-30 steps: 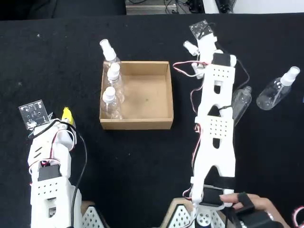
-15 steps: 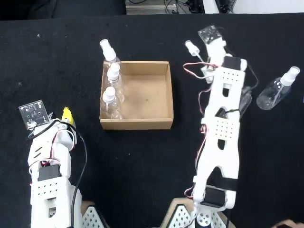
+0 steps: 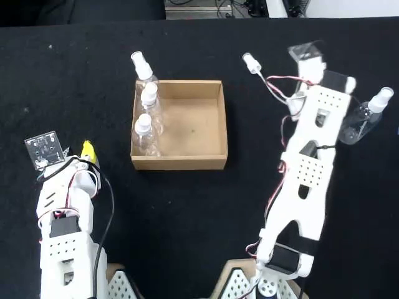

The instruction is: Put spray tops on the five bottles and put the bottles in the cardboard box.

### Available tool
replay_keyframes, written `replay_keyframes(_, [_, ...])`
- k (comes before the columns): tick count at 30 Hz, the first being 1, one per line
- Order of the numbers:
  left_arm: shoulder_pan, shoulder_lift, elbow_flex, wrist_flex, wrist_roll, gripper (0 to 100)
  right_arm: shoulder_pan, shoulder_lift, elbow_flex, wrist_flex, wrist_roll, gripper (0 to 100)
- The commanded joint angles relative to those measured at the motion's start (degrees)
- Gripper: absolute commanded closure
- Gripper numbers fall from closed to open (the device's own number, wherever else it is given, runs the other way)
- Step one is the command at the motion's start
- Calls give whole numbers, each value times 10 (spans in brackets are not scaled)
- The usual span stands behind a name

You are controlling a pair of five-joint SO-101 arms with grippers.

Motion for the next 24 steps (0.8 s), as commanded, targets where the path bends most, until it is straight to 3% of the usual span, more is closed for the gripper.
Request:
replay_keyframes(1, [-6, -10, -7, -14, -5, 870, -23, -82, -28, 14, -62, 982])
replay_keyframes(7, [-6, -10, -6, -14, -5, 870, -78, -74, -27, -75, -34, 980])
replay_keyframes(12, [-6, -10, -6, -14, -5, 870, -100, -32, -28, -114, 12, 821])
replay_keyframes(24, [-6, -10, -6, -14, -5, 870, -127, 21, -27, -197, 53, 855])
